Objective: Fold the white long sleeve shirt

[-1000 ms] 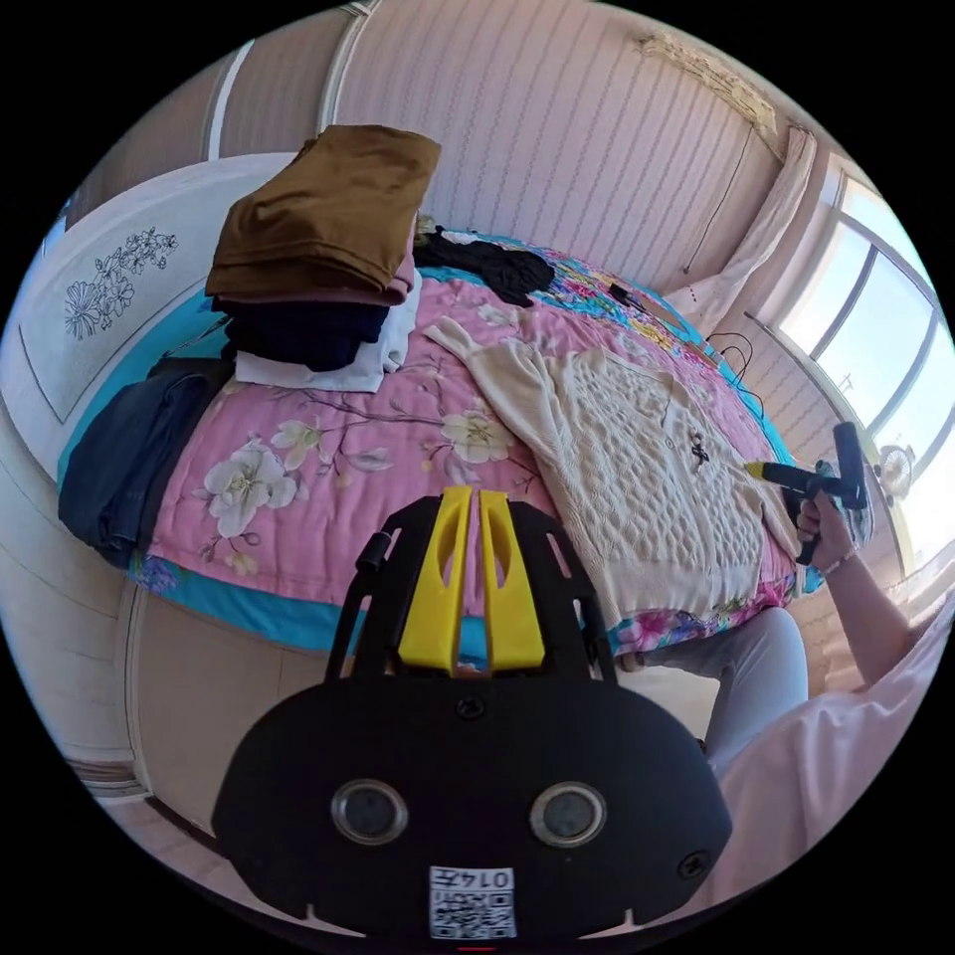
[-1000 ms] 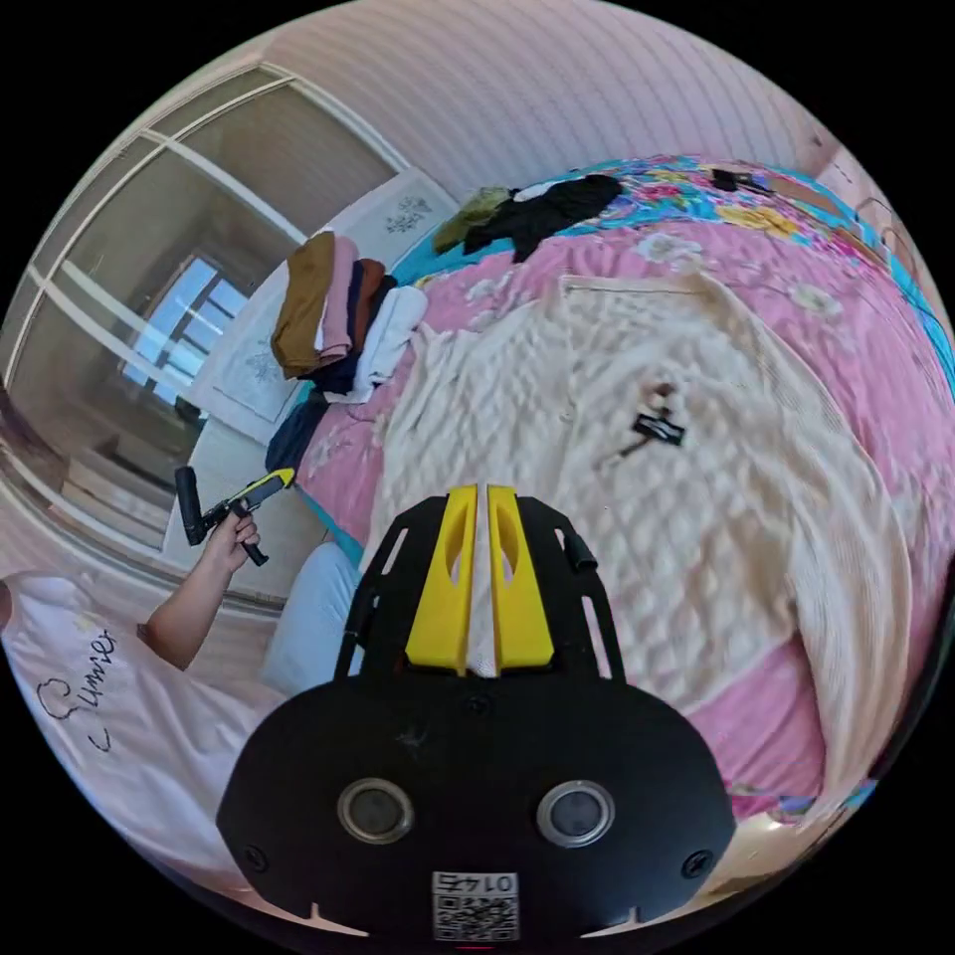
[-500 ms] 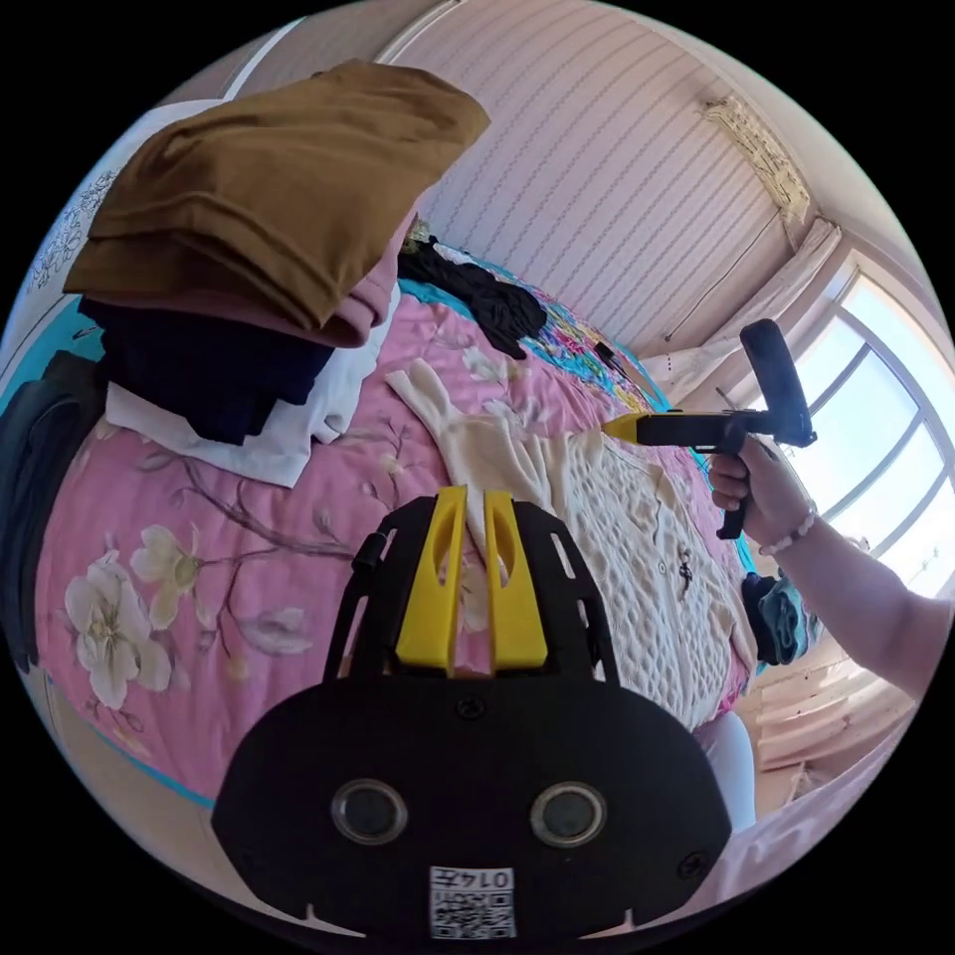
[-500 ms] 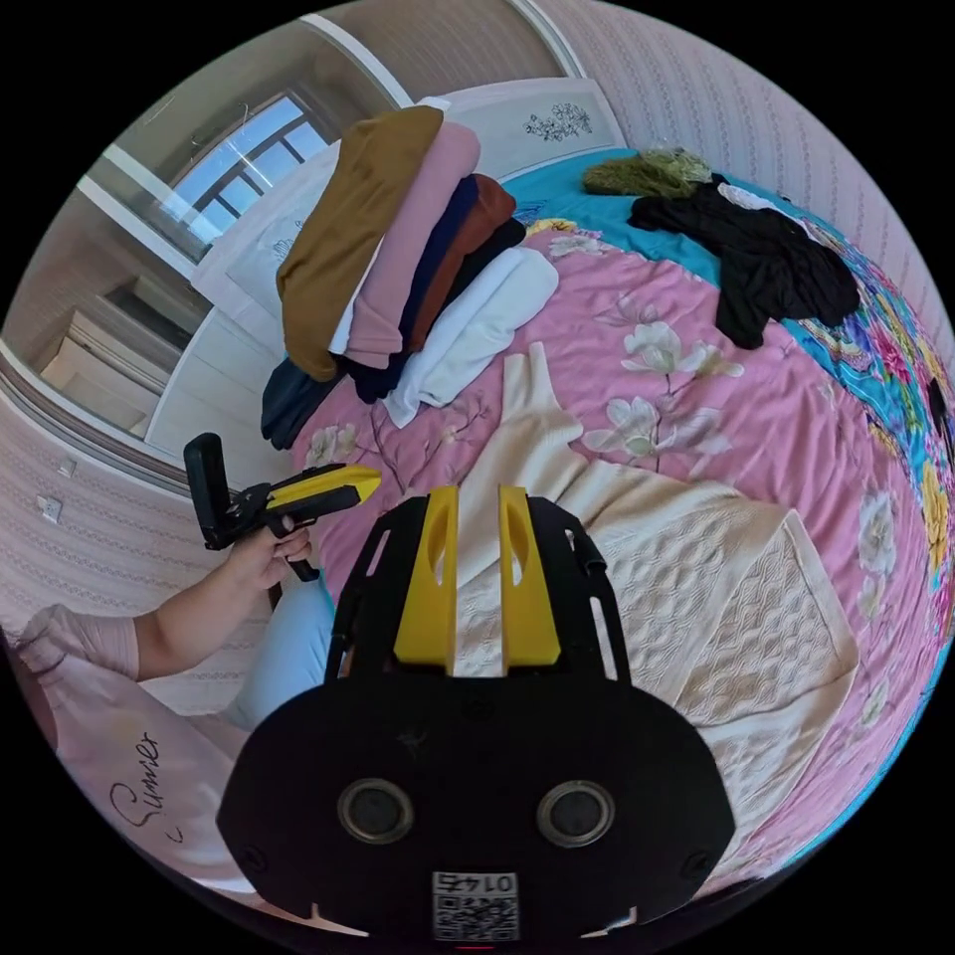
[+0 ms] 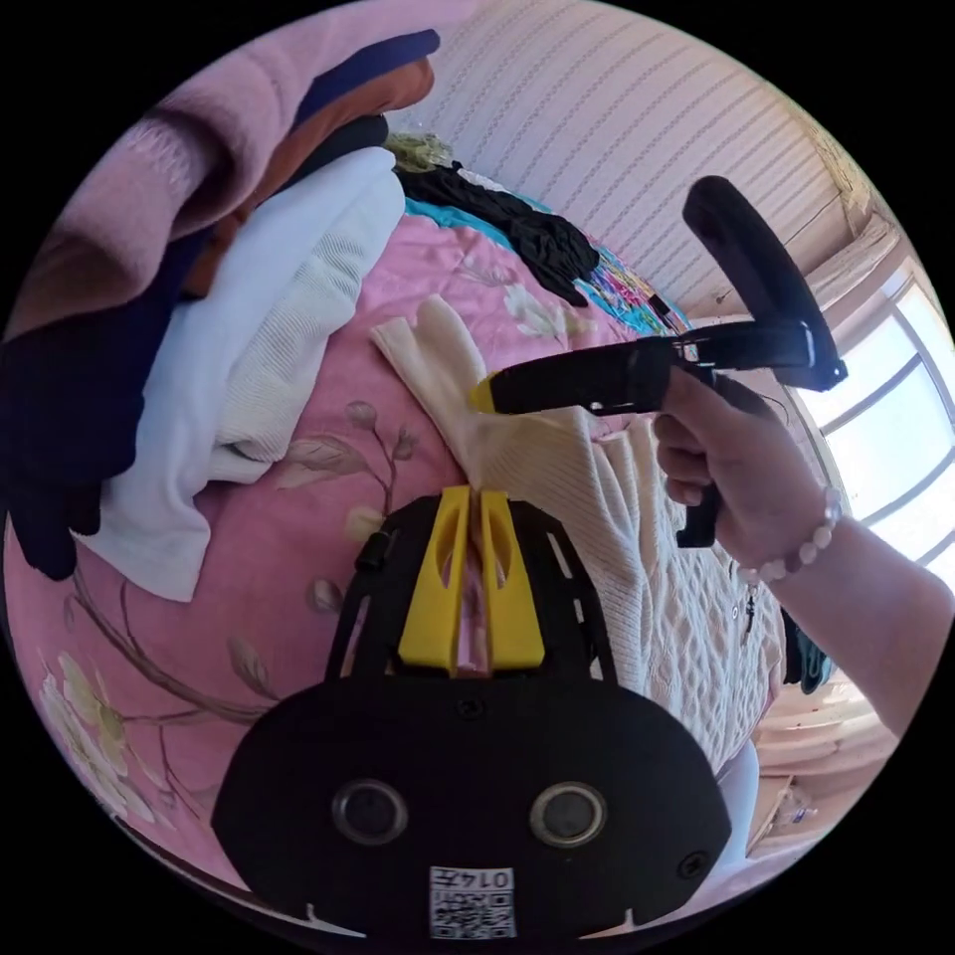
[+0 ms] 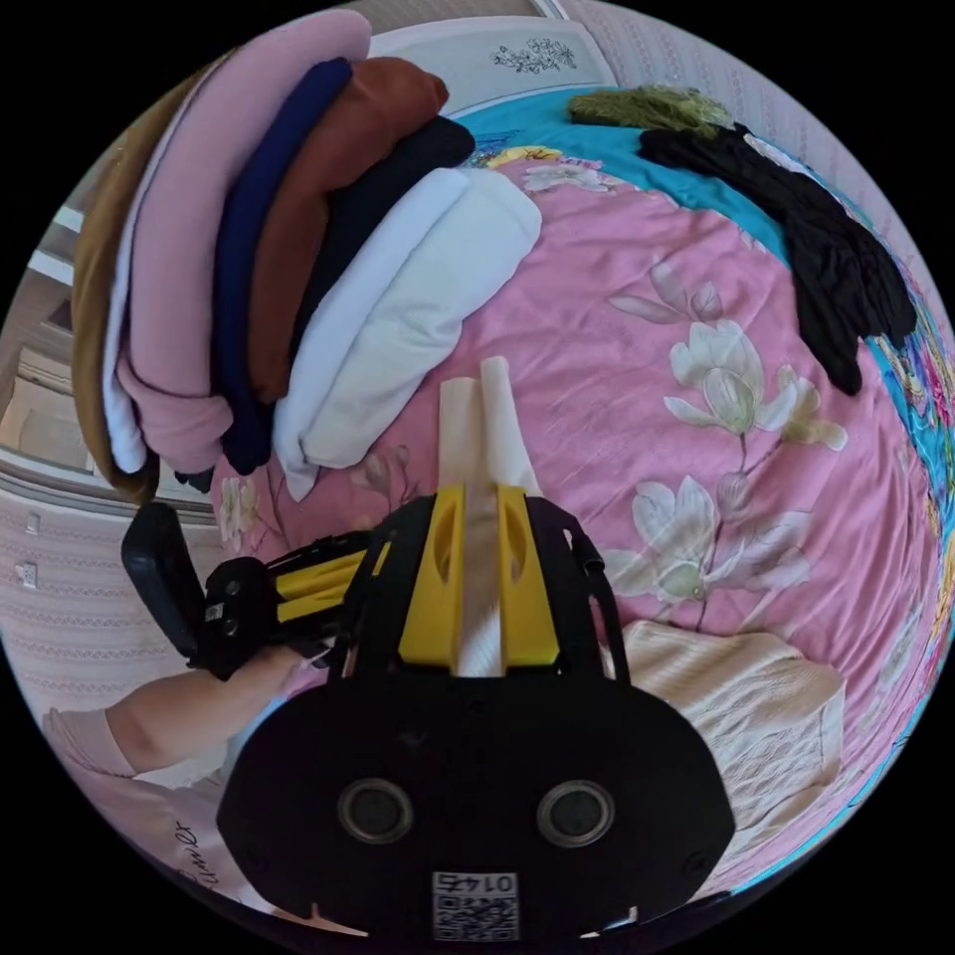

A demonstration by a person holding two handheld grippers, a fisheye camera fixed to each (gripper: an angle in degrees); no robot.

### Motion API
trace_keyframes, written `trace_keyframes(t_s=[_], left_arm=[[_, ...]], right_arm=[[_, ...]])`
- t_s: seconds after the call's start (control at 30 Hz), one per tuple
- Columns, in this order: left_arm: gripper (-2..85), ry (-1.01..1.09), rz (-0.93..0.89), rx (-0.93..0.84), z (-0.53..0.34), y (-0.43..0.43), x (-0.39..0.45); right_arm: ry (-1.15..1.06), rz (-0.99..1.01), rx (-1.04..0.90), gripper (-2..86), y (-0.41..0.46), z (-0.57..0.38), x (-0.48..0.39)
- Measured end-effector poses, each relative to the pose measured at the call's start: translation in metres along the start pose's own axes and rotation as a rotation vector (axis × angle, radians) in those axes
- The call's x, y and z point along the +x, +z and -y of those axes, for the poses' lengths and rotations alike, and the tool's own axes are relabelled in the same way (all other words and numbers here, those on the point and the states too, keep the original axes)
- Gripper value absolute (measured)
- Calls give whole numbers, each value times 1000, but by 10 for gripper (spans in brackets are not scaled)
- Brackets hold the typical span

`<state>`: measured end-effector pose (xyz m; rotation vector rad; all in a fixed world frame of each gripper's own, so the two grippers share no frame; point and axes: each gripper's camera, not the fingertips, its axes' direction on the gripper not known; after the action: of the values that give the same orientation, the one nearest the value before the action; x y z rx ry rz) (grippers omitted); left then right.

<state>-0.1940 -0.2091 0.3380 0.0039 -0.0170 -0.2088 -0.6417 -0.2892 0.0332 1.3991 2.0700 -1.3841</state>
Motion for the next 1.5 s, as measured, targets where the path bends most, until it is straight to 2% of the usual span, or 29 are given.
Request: trace_keyframes(t_s=[0.07,0.2,0.27,0.33,0.43,0.53,0.63,0.7,0.77,0.83,0.97,1.13,1.23,1.3,1.5], left_arm=[[-5,4,14,26,-5,-12,-5],[-9,17,-5,161,-42,-63,-20],[-10,12,-18,227,-74,-93,-28],[-10,-9,43,310,-117,-135,-37],[-10,-89,77,369,-151,-168,-50],[-10,-89,175,407,-174,-205,-60],[-9,-86,224,380,-180,-208,-75],[-9,-169,272,312,-186,-202,-103],[-8,-250,236,263,-192,-201,-127],[-5,-282,192,268,-200,-210,-141],[12,-303,236,283,-206,-228,-167],[73,-322,169,383,-178,-237,-197],[61,-330,194,302,-160,-220,-210],[15,-348,143,146,-149,-203,-224],[-9,-258,151,195,-174,-230,-217]], right_arm=[[7,-19,-60,20,31,16,-2],[-62,55,-1,5,43,24,-21],[-183,164,47,2,44,20,-51],[-320,250,50,1,49,14,-86],[-520,297,60,1,61,6,-146],[-589,340,86,4,78,8,-185],[-561,347,99,13,97,18,-203],[-524,308,70,24,115,24,-209],[-480,236,42,43,132,24,-210],[-446,199,46,47,134,18,-205],[-352,176,101,37,130,-17,-184],[-298,84,44,50,155,-54,-184],[-274,96,-20,60,175,-54,-191],[-256,116,-14,62,179,-51,-195],[-322,82,2,63,179,-36,-218]])
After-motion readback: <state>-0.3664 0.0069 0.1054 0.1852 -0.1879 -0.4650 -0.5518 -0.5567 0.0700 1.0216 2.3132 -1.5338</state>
